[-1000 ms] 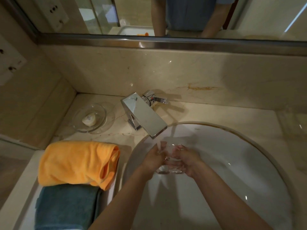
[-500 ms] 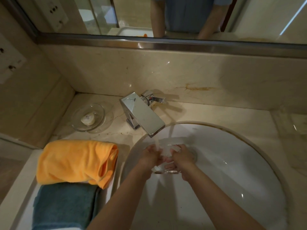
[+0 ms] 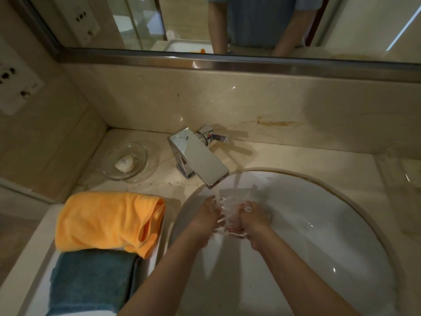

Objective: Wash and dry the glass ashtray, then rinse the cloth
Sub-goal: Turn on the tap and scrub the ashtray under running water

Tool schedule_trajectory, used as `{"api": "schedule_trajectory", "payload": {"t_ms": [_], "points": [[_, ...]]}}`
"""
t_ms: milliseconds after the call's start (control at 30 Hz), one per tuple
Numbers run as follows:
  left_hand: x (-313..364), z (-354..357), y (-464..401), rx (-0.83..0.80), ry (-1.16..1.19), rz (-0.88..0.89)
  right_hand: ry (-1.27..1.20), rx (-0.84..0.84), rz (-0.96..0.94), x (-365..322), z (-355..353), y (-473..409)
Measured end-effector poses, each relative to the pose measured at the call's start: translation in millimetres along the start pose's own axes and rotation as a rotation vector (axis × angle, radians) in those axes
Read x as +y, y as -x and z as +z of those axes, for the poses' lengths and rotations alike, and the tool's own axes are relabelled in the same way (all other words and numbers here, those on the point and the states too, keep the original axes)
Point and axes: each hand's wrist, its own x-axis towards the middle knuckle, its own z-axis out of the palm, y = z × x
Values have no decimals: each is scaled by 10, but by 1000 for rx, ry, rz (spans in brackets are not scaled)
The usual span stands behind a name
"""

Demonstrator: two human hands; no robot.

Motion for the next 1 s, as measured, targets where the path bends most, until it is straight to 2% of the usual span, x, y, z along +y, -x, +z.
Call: {"api": "schedule_trajectory", "payload": {"t_ms": [100, 200, 267, 367, 567, 800, 1000], "points": [[39, 9, -14, 117, -185, 11, -17, 5, -28, -4, 10, 24], [49, 23, 28, 117, -189, 35, -39, 27, -72, -27, 12, 49], [42, 9, 40, 67, -121, 40, -91, 42, -71, -29, 4, 54], [70, -64, 49, -96, 117, -13, -145, 67, -68, -19, -11, 21], [124, -169, 63, -261, 443, -73, -112, 102, -115, -73, -37, 60], [223, -79, 87, -265, 337, -102, 11, 101, -185, -87, -72, 103], [215, -123, 78, -243, 407, -149, -40, 128, -193, -92, -49, 96]]}}
